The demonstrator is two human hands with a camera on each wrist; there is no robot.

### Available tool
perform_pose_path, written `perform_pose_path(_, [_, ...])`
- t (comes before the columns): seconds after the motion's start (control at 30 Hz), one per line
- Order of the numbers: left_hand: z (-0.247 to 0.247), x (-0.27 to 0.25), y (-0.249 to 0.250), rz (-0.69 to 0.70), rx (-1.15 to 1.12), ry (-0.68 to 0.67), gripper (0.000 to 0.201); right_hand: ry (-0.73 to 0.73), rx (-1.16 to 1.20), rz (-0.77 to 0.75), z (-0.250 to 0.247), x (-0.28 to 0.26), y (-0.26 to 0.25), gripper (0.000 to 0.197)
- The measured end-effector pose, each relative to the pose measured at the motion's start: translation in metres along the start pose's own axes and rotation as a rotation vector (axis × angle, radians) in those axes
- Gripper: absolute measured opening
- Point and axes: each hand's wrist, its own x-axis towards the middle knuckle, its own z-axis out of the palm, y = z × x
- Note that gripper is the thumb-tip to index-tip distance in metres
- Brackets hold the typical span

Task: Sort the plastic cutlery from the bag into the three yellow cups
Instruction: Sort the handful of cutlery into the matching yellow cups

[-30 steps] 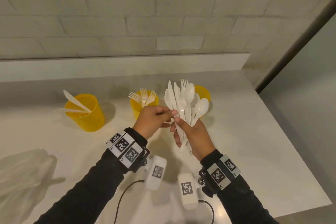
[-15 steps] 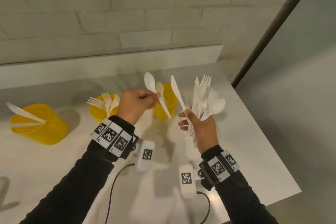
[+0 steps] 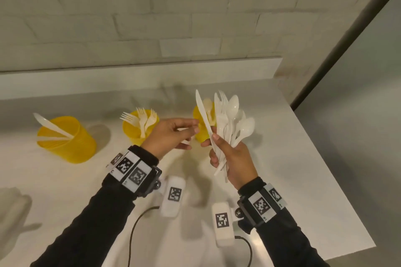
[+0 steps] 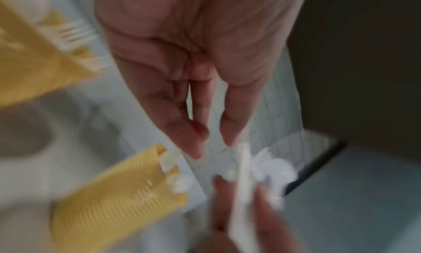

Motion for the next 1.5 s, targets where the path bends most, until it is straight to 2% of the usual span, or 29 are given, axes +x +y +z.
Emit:
perform_pose_path(0.07, [-0.008, -0.024, -0.004, -0.005, -0.104, -0.004, 0.013, -0.102, -0.012, 0.036, 0.021, -0.001, 0.009, 0.032])
perform_pose_path(0.17, [-0.030, -0.045, -0.017, 0.078, -0.121, 0.150, 0.010, -0.270, -0.046, 0.097, 0.056, -0.003, 0.026, 0.040])
perform_pose_path(0.23, [-0.052, -0.058, -0.025, 0.101, -0.116, 0.230, 0.009, -0.325, -0.076, 0.123, 0.078, -0.005, 0.037, 0.038])
perform_pose_path(0.37, [-0.106, -0.082, -0.033, 0.099, -0.228, 0.356, 0.009, -0.302, -0.062, 0.171, 0.118, -0.007, 0.055, 0.028])
perform_pose_path(0.53, [-0.197, -0.097, -0.021, 0.260, -0.321, 0.671, 0.021, -0.340, -0.224, 0.146, 0.157, -0.007, 0.067, 0.013])
perform_pose_path(0.6, [-0.229, -0.095, -0.018, 0.311, -0.297, 0.771, 0.025, -0.340, -0.288, 0.101, 0.166, -0.008, 0.069, 0.014])
perform_pose_path(0.67, [-0.249, -0.084, -0.023, 0.288, -0.195, 0.798, 0.025, -0.332, -0.295, 0.082, 0.173, -0.009, 0.070, 0.013])
perform_pose_path(0.8, [-0.258, -0.053, -0.046, 0.086, 0.080, 0.755, 0.031, -0.307, -0.211, 0.128, 0.177, -0.010, 0.071, 0.010])
perform_pose_path(0.87, [-0.256, -0.048, -0.053, 0.023, 0.181, 0.740, 0.046, -0.285, -0.185, 0.142, 0.176, -0.008, 0.070, 0.018])
perform_pose_path(0.93, [-0.243, -0.052, -0.051, 0.094, 0.245, 0.780, 0.056, -0.258, -0.166, 0.130, 0.172, -0.006, 0.068, 0.021])
perform_pose_path(0.97, [-0.234, -0.061, -0.049, 0.168, 0.258, 0.805, 0.050, -0.254, -0.154, 0.127, 0.173, -0.006, 0.069, 0.021])
perform_pose_path(1.0, [-0.218, -0.066, -0.047, 0.237, 0.245, 0.777, 0.038, -0.244, -0.144, 0.117, 0.170, -0.005, 0.068, 0.020])
perform_pose_path(1.07, [-0.182, -0.079, -0.044, 0.289, 0.185, 0.571, 0.012, -0.238, -0.154, 0.082, 0.164, -0.004, 0.068, 0.020])
perform_pose_path(1.13, [-0.149, -0.085, -0.041, 0.269, 0.149, 0.336, 0.005, -0.251, -0.197, 0.033, 0.160, -0.004, 0.066, 0.025])
perform_pose_path(1.17, [-0.138, -0.085, -0.042, 0.256, 0.144, 0.290, 0.005, -0.266, -0.218, 0.018, 0.159, -0.004, 0.066, 0.032])
perform_pose_path(1.27, [-0.113, -0.075, -0.042, 0.197, 0.121, 0.264, 0.012, -0.268, -0.246, 0.017, 0.144, -0.008, 0.063, 0.047])
perform_pose_path(1.4, [-0.095, -0.061, -0.036, 0.064, 0.006, 0.167, 0.010, -0.226, -0.182, 0.043, 0.117, -0.013, 0.058, 0.028])
perform_pose_path(1.5, [-0.081, -0.056, -0.027, 0.029, -0.107, 0.123, 0.007, -0.189, -0.087, 0.059, 0.101, -0.012, 0.049, 0.020])
